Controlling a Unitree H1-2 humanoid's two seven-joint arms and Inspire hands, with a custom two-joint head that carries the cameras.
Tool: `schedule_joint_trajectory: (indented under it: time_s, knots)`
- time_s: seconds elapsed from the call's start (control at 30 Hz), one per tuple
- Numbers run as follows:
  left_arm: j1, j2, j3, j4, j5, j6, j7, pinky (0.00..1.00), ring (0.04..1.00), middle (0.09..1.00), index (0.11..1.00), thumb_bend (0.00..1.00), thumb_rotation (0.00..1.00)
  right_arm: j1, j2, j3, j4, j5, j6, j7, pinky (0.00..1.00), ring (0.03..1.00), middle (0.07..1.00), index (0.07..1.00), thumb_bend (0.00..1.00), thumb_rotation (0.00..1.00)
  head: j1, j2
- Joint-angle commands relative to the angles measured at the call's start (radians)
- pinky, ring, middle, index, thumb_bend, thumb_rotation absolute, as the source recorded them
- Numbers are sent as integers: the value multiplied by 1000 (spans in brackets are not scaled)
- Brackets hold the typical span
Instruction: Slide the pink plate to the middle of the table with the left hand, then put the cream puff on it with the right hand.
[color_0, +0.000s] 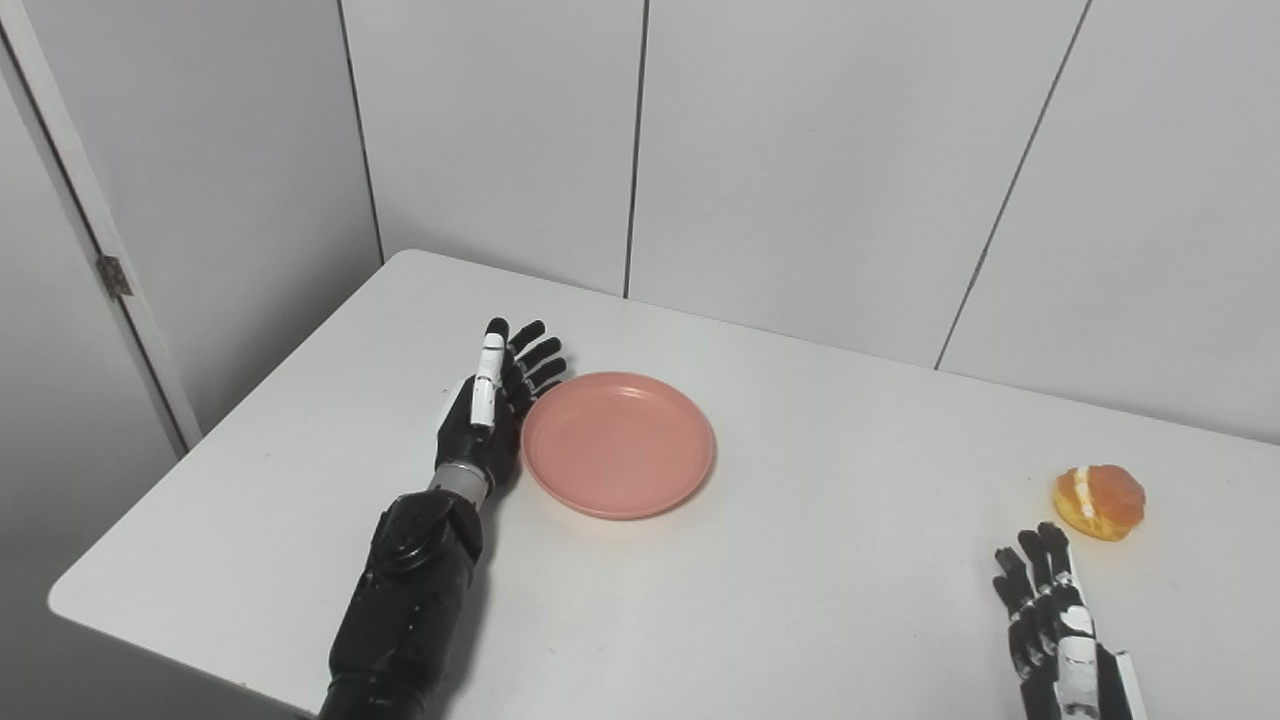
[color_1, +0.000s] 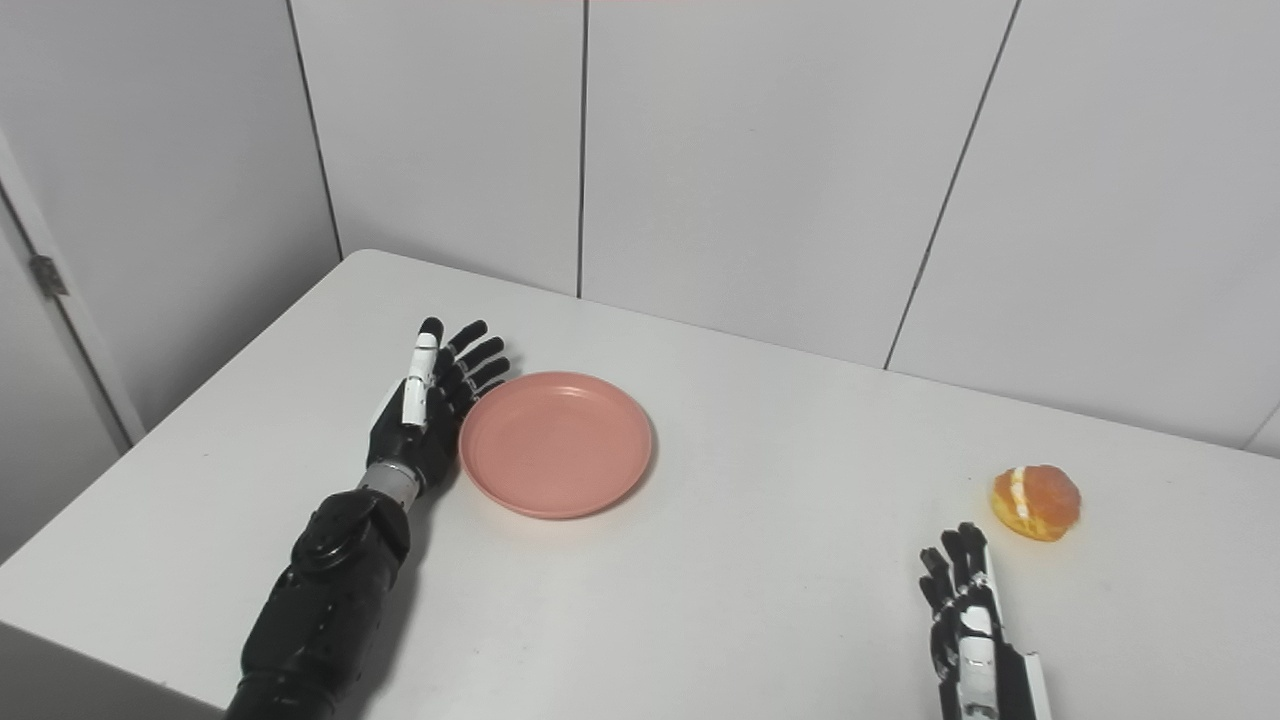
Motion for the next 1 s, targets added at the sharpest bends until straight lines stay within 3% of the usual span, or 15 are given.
schedule_joint_trajectory:
  time_s: [0.0,0.7,0.97]
  knots:
    - [-17,-5,-12,-33,10,12,-2,856,849,851,838,503,1000,18,-7,-13,51,-8,4,-4,973,952,981,1000,496,1000,-5,3]
    - [70,-94,-109,-178,26,46,-31,834,836,840,826,509,1000,23,14,-8,21,-27,31,-21,963,951,977,1000,530,1000,-65,36]
    - [114,-126,-149,-270,42,98,-24,828,834,841,827,521,1000,23,27,-4,16,-40,31,-27,962,949,973,999,517,1000,-92,47]
